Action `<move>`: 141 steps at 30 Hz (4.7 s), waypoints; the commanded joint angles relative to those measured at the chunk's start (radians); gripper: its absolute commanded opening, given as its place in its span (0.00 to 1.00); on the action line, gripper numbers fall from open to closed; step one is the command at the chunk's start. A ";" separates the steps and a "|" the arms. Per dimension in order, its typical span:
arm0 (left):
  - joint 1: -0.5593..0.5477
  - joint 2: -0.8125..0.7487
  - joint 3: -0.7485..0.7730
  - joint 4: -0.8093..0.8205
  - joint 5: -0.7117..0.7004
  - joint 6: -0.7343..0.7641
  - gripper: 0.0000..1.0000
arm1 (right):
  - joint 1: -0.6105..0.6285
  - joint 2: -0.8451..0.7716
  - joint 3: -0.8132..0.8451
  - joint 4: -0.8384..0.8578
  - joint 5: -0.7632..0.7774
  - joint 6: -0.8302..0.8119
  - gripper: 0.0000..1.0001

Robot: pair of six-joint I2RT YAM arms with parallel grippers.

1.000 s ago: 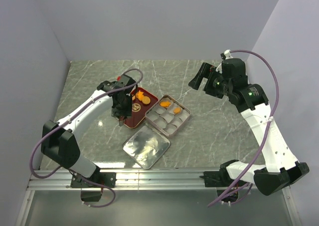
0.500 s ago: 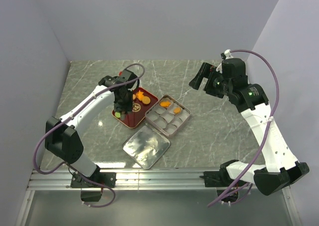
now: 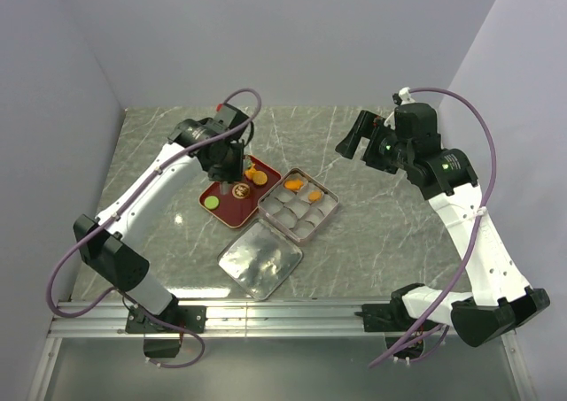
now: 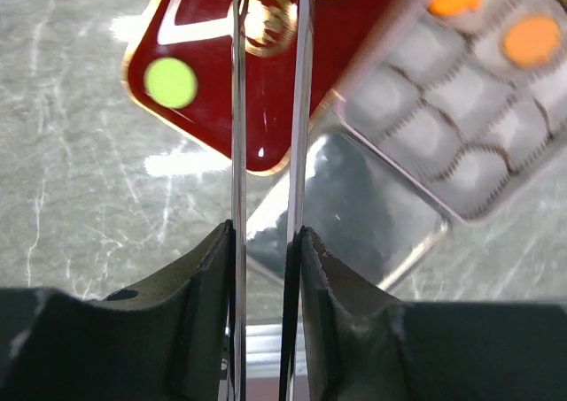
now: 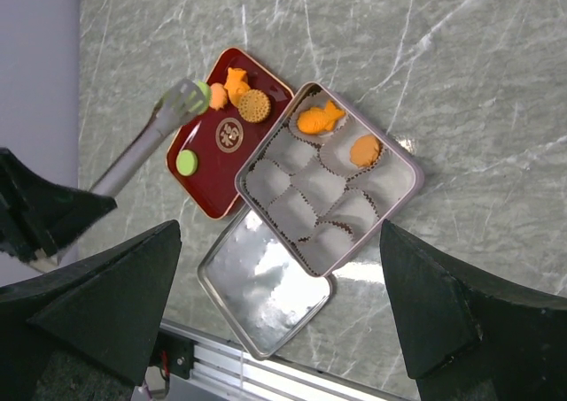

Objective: Pack the cookies

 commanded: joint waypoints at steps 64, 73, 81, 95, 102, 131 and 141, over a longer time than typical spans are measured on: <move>-0.422 0.269 0.422 0.098 0.120 -0.035 0.43 | -0.086 -0.113 -0.037 -0.101 0.164 -0.011 0.99; -0.275 0.186 0.312 0.069 0.010 -0.005 0.43 | -0.132 -0.087 -0.052 -0.144 0.092 0.023 0.98; -0.152 0.062 0.125 0.043 -0.093 0.031 0.44 | -0.132 -0.102 -0.105 -0.113 0.057 0.055 0.98; -0.081 0.034 -0.069 0.113 -0.036 -0.009 0.47 | -0.132 -0.041 -0.066 -0.110 0.043 0.024 0.98; -0.064 0.043 -0.121 0.192 0.063 -0.038 0.48 | -0.132 -0.018 -0.045 -0.116 0.045 -0.005 0.98; -0.034 0.119 -0.127 0.262 0.182 -0.077 0.36 | -0.132 0.015 -0.030 -0.110 0.034 -0.013 0.98; -0.032 0.129 -0.073 0.235 0.149 -0.067 0.27 | -0.132 0.010 -0.033 -0.107 0.037 -0.014 0.98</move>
